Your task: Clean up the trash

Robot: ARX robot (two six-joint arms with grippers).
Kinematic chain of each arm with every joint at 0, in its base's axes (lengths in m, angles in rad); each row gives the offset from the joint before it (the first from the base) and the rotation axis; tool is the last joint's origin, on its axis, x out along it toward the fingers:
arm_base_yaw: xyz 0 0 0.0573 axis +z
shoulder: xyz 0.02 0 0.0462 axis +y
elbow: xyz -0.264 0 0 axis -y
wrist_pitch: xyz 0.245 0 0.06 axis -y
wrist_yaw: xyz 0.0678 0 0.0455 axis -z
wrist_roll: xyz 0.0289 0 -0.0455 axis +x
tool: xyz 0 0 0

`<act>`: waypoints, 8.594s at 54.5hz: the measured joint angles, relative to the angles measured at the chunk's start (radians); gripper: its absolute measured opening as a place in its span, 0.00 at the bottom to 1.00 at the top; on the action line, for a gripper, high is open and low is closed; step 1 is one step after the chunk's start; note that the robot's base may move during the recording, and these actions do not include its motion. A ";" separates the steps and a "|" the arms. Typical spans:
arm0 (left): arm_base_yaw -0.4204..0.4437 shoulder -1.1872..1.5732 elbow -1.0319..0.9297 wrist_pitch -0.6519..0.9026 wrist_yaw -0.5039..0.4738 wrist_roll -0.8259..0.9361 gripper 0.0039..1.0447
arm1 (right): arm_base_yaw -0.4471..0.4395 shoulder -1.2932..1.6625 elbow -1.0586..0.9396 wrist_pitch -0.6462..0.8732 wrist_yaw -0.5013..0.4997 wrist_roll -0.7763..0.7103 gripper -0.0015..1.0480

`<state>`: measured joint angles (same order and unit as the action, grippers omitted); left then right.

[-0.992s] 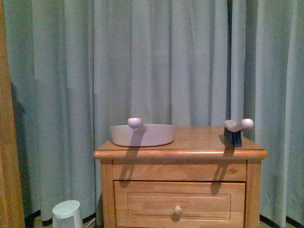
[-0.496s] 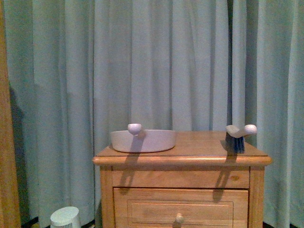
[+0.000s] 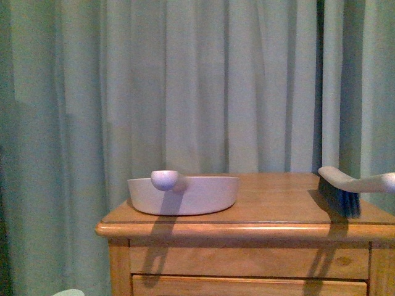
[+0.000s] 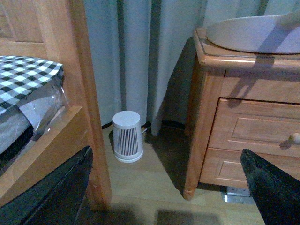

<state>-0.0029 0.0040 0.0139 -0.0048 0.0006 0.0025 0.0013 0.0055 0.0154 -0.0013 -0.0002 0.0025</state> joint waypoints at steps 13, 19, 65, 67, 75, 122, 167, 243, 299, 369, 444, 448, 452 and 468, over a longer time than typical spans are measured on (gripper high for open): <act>0.000 0.000 0.000 0.000 -0.001 0.000 0.93 | 0.000 0.000 0.000 0.000 -0.001 0.000 0.93; 0.000 -0.001 0.000 0.000 -0.001 0.000 0.93 | 0.000 -0.001 0.000 0.000 0.000 0.000 0.93; -0.029 0.550 0.287 -0.051 0.114 0.015 0.93 | 0.000 -0.001 0.000 0.000 -0.001 0.000 0.93; -0.063 0.658 0.375 -0.039 0.082 0.045 0.93 | 0.000 -0.001 0.000 0.000 0.000 0.000 0.93; -0.212 1.011 0.692 -0.071 -0.022 0.140 0.93 | 0.000 -0.001 0.000 0.000 0.000 0.000 0.93; -0.517 1.907 1.329 -0.235 -0.218 -0.100 0.93 | 0.000 -0.001 0.000 0.000 0.000 0.000 0.93; -0.468 2.098 1.442 -0.248 -0.274 -0.072 0.93 | 0.000 -0.001 0.000 0.000 0.000 0.000 0.93; -0.462 1.892 1.212 0.139 -0.272 0.056 0.26 | 0.000 -0.001 0.000 0.000 0.000 0.000 0.93; 0.296 0.603 0.368 0.568 0.491 0.269 0.26 | 0.000 -0.001 0.000 0.000 0.000 0.000 0.93; 0.542 0.509 0.283 0.586 0.673 0.080 0.26 | 0.224 1.588 1.094 -0.312 0.224 0.338 0.93; 0.542 0.509 0.283 0.586 0.673 0.079 0.26 | 0.285 1.935 1.210 -0.259 0.208 0.511 0.68; 0.542 0.509 0.283 0.586 0.673 0.080 0.26 | 0.286 1.936 1.213 -0.264 0.207 0.515 0.55; 0.542 0.509 0.283 0.586 0.673 0.079 0.26 | 0.287 1.937 1.213 -0.269 0.204 0.520 0.45; 0.542 0.509 0.283 0.586 0.673 0.079 0.26 | 0.288 1.938 1.213 -0.269 0.187 0.525 0.20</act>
<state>0.5392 0.5133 0.2966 0.5812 0.6735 0.0818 0.2890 1.9434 1.2289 -0.2703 0.1871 0.5278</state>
